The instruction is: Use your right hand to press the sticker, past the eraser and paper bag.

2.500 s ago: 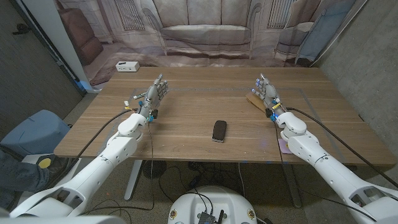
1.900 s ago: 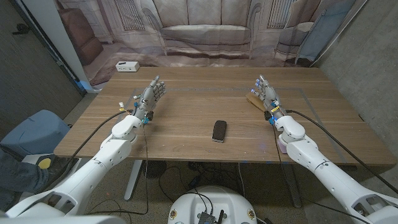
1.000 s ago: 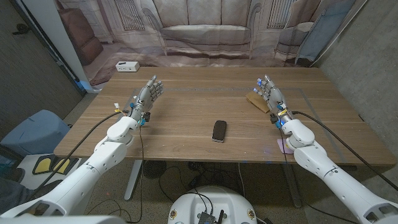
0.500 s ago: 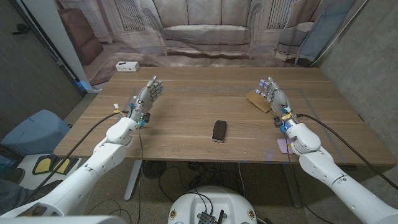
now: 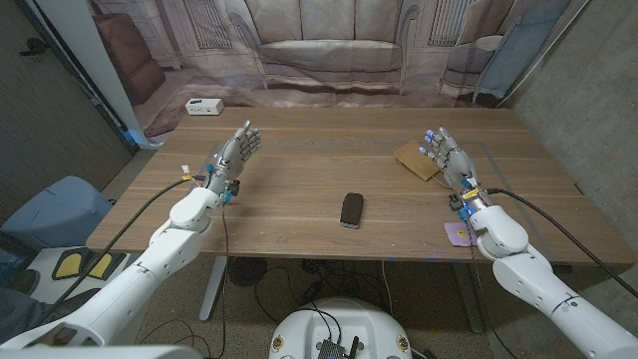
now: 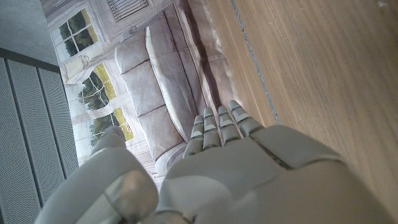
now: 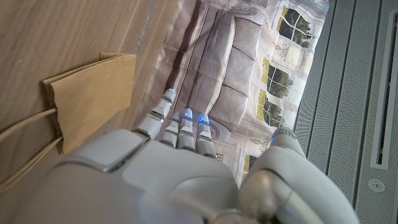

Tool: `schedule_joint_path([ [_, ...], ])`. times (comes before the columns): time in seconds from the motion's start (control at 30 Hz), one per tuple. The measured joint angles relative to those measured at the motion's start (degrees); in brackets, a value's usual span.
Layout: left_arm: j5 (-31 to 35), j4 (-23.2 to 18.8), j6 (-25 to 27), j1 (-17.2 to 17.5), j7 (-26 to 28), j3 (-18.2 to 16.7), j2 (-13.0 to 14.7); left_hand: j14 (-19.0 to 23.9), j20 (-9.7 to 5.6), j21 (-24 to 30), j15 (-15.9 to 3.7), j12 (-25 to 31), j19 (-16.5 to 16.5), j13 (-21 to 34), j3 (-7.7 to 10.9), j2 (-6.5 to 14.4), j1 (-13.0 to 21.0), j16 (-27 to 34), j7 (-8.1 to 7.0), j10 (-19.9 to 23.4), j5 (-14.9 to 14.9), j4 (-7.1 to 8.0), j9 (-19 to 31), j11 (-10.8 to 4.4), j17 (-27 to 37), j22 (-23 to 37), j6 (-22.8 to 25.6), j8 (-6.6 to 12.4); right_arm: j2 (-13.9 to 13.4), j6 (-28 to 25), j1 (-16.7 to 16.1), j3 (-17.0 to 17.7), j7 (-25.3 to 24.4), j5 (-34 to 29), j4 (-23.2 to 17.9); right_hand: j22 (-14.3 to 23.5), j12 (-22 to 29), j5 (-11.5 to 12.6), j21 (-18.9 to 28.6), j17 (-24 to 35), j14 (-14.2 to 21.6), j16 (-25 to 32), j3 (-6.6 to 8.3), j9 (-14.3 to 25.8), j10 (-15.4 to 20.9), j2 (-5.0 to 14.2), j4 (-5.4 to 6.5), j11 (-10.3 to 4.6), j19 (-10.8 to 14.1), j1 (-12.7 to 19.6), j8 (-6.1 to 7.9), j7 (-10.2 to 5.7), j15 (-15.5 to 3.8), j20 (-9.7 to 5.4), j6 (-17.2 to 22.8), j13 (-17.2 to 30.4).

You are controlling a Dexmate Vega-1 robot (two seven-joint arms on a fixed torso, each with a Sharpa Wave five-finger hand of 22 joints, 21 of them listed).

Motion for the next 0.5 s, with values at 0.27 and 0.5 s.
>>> schedule_joint_path([
  [0.27,0.16,0.18,-0.1,-0.37,0.13,0.29,-0.48,0.3,0.0,-0.3,-0.31,0.0,0.0,-0.27,0.0,0.0,0.0,0.0,0.0,0.0,0.0,0.0,0.0,0.0,0.0,0.0,0.0,0.0,-1.17,0.63,-3.82,2.29,-0.94,0.23,-2.51,0.0,0.0,0.0,0.0,-0.01,0.0,0.0,0.0,0.0,0.1,0.0,0.0,-0.1,0.07,0.0,0.0,-0.01,0.0,0.07,0.0,0.0],
  [0.5,0.26,0.32,-0.19,-0.62,0.51,0.46,-0.84,0.3,0.0,-0.39,-0.31,0.0,0.0,-0.27,-0.18,0.0,0.0,0.0,0.03,0.3,0.0,-0.17,0.0,0.31,0.0,0.0,0.43,0.0,-1.84,1.24,-7.0,4.32,-1.63,0.64,-4.25,0.0,0.0,0.0,0.0,0.0,0.21,0.0,0.0,0.01,0.11,-0.03,0.0,-0.08,0.07,-0.03,0.0,0.21,0.21,0.07,0.21,0.01],
])
